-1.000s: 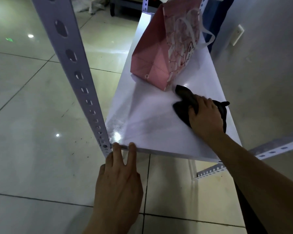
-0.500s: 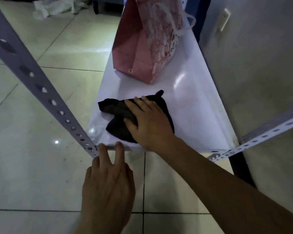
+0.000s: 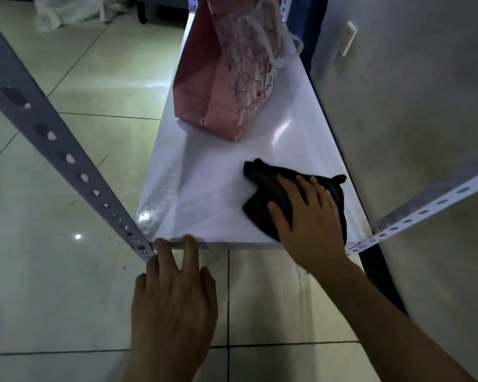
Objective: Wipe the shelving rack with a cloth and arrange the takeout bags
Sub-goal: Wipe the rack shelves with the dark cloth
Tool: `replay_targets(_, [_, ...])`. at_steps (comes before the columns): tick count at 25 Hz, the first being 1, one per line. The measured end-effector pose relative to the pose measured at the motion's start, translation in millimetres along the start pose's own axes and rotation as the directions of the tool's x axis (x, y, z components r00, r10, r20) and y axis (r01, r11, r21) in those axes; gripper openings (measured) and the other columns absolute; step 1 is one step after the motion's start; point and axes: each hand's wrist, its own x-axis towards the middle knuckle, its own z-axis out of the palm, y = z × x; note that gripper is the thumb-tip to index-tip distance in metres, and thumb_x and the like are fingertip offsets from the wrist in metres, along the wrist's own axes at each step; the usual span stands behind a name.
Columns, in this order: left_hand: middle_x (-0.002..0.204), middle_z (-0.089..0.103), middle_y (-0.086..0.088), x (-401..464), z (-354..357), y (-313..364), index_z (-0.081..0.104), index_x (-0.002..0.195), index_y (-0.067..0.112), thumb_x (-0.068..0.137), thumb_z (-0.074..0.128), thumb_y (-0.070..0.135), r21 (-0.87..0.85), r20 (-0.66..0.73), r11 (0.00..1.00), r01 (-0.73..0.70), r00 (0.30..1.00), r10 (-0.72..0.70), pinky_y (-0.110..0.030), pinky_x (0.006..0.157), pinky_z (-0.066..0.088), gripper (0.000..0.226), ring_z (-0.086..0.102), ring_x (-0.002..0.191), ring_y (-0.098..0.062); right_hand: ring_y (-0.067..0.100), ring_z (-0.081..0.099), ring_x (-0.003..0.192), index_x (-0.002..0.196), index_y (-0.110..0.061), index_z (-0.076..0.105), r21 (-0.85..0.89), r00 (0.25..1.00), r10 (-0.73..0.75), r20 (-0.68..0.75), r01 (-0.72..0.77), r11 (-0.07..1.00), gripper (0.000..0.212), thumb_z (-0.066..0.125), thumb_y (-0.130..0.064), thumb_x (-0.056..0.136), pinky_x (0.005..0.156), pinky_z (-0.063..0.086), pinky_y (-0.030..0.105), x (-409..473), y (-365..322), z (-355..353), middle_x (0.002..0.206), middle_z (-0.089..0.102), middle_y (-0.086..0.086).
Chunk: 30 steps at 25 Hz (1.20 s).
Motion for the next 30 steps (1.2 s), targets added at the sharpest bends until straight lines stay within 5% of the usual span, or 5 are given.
replay_targets(9, [0.124,0.058,-0.012,38,-20,51,0.054,0.131,0.013,0.095,0.053,0.035,-0.147,-0.044,0.976,-0.162,0.987,0.157,-0.045,0.090,0.043,0.042,0.053,0.108,-0.034,0.027,0.022,0.153,0.155,-0.033,0.037,0.063,0.982,-0.078,0.170,0.068,0.996,0.067,0.027,-0.064,0.096,0.124,0.016,0.051,-29,-2,-14,0.161,0.037,0.003])
replay_targets(15, [0.092,0.066,-0.003,57,-26,97,0.064,0.107,0.009,0.088,0.068,0.026,-0.582,0.456,0.692,0.427,0.876,-0.157,-0.028,0.071,0.052,0.026,0.066,0.096,-0.026,0.016,0.019,0.153,0.148,-0.034,0.048,0.491,0.930,0.092,0.357,-0.271,0.828,0.051,0.018,-0.038,0.108,0.126,0.008,0.037,-42,-17,-49,0.161,0.038,-0.001])
replay_targets(18, [0.071,0.065,0.001,23,-46,87,0.063,0.072,0.015,0.085,0.071,0.023,-0.681,0.532,0.487,0.547,0.827,-0.184,-0.025,0.060,0.047,0.017,0.065,0.071,-0.015,0.009,0.044,0.136,0.141,-0.034,0.056,0.641,0.864,0.183,0.470,-0.476,0.603,0.045,0.026,-0.037,0.108,0.115,0.034,0.031,-67,-28,-74,0.142,0.054,-0.009])
replay_targets(27, [0.098,0.076,-0.014,-126,-215,77,0.068,0.103,0.003,0.092,0.063,0.019,-0.638,0.751,0.114,0.762,0.648,-0.124,-0.043,0.079,0.061,0.021,0.073,0.094,-0.031,0.026,0.060,0.121,0.141,-0.018,0.051,0.190,0.316,0.315,0.895,-0.909,0.372,0.042,0.046,-0.039,0.105,0.093,0.044,0.026,-202,-83,-212,0.138,0.061,0.010])
replay_targets(30, [0.099,0.077,-0.011,-152,-301,86,0.070,0.104,0.005,0.091,0.061,0.015,-0.664,0.746,0.001,0.748,0.662,-0.075,-0.032,0.067,0.061,0.018,0.074,0.092,-0.026,0.023,0.076,0.089,0.118,-0.016,0.068,0.087,0.065,0.201,0.978,-0.991,-0.104,0.051,0.040,-0.057,0.103,0.078,0.059,0.033,-207,-113,-294,0.113,0.076,0.015])
